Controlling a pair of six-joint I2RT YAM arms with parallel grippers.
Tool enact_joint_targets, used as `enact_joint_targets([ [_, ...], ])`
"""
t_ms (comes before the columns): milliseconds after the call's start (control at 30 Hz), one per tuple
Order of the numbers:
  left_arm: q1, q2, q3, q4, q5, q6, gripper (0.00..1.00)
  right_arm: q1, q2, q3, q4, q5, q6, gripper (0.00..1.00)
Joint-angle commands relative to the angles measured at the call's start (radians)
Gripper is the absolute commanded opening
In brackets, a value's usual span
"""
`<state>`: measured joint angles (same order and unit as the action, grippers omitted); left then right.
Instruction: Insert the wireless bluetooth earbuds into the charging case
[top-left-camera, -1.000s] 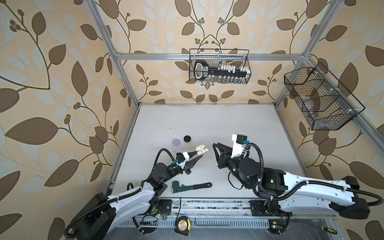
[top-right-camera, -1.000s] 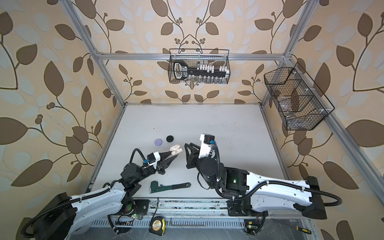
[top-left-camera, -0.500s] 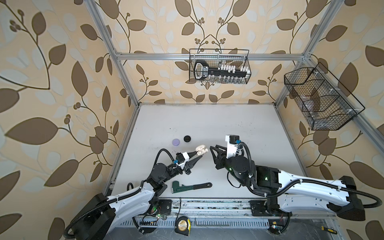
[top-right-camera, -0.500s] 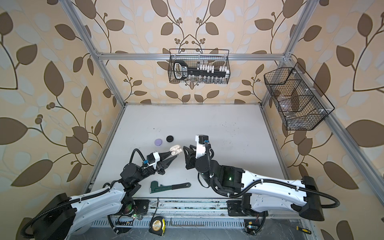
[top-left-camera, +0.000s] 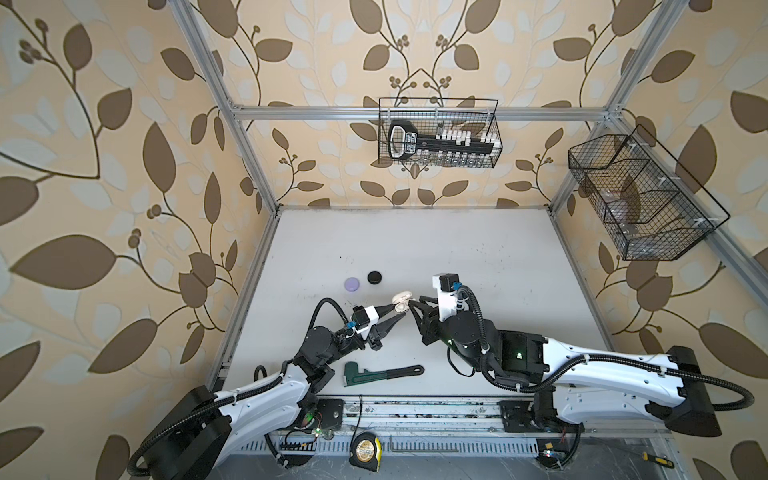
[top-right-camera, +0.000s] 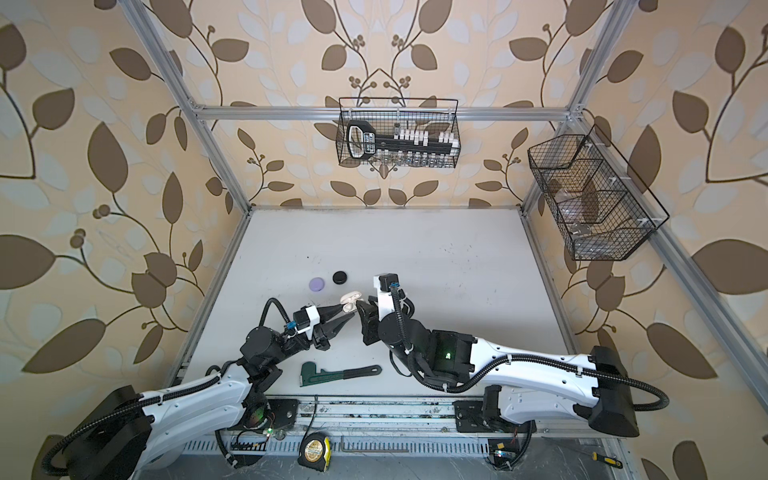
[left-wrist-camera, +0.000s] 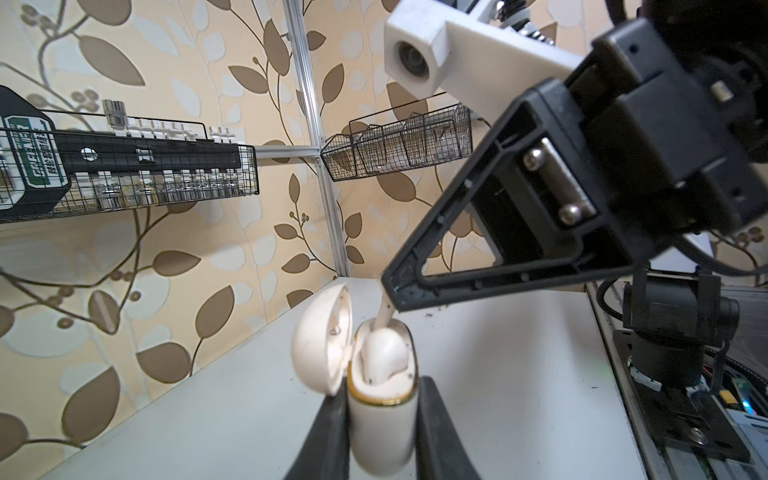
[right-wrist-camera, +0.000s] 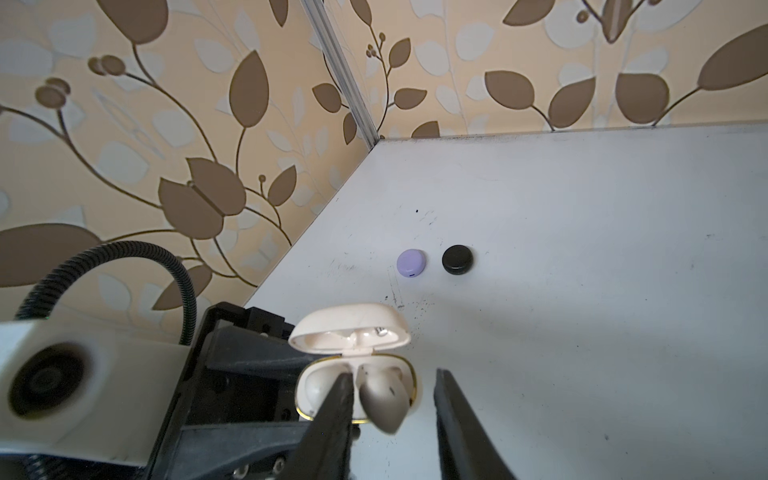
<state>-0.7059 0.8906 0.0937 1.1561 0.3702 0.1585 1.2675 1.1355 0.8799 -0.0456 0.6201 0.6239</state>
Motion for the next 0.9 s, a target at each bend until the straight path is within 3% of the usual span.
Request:
enact_joint_targets([
  [0, 0.0, -0.006, 0.003, 0.079, 0.036, 0.022, 0.0, -0.003, 0.012, 0.047, -0.008, -0.013, -0.01, 0.31],
  [500, -0.001, -0.011, -0.012, 0.111, 0.031, 0.024, 0.0, 0.001, 0.04, 0.036, -0.03, 0.034, 0.1, 0.05],
  [867, -0.004, -0.013, -0.022, 0.131, 0.032, 0.026, 0.0, 0.058, 0.082, -0.009, 0.023, 0.162, 0.28, 0.01],
])
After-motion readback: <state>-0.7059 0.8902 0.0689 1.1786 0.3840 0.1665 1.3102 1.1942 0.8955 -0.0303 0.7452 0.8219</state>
